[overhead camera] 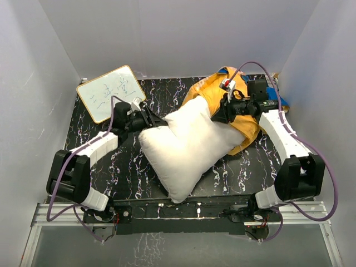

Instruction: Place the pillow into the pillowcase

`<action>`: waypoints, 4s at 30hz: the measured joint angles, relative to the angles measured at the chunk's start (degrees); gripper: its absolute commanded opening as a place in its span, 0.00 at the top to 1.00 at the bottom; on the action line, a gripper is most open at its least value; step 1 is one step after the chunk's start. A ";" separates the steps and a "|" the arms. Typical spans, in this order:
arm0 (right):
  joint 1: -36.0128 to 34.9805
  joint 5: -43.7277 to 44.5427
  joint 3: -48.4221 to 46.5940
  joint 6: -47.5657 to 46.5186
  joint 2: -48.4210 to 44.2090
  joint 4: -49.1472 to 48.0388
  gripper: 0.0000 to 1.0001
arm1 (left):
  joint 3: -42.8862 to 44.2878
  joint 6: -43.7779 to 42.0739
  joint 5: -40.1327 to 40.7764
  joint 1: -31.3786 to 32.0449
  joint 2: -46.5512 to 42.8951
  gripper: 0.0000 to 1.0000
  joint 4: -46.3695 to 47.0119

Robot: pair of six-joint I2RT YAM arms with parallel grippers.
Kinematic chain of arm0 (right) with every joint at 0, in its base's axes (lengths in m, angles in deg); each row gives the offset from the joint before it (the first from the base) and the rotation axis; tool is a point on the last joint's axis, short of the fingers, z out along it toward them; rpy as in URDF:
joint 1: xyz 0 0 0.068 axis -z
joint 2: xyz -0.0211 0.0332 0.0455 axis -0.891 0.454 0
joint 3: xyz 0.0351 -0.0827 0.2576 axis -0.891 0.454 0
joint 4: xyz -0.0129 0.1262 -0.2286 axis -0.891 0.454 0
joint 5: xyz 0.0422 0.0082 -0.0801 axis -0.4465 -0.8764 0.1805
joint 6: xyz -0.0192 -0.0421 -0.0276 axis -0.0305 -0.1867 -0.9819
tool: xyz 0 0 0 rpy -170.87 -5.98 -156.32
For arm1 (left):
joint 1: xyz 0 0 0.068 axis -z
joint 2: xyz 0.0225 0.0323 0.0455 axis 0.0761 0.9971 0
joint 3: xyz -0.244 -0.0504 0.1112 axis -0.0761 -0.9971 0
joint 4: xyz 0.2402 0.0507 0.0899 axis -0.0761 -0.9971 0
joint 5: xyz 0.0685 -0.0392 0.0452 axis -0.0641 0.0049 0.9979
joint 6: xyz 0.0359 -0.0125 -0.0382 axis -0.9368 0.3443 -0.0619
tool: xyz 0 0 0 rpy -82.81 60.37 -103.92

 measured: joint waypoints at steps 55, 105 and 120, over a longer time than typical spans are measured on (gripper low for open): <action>-2.23 2.10 -26.38 1.36 5.38 2.58 0.92 | 9.84 -0.26 13.22 5.64 -6.27 1.00 -19.30; 37.33 -1.57 37.94 40.59 -13.99 -19.12 0.16 | 37.73 -65.55 69.20 48.17 15.72 0.03 -48.09; 29.03 2.69 39.01 50.90 1.42 -35.41 0.26 | 38.95 -66.38 74.73 47.12 22.97 0.71 -47.76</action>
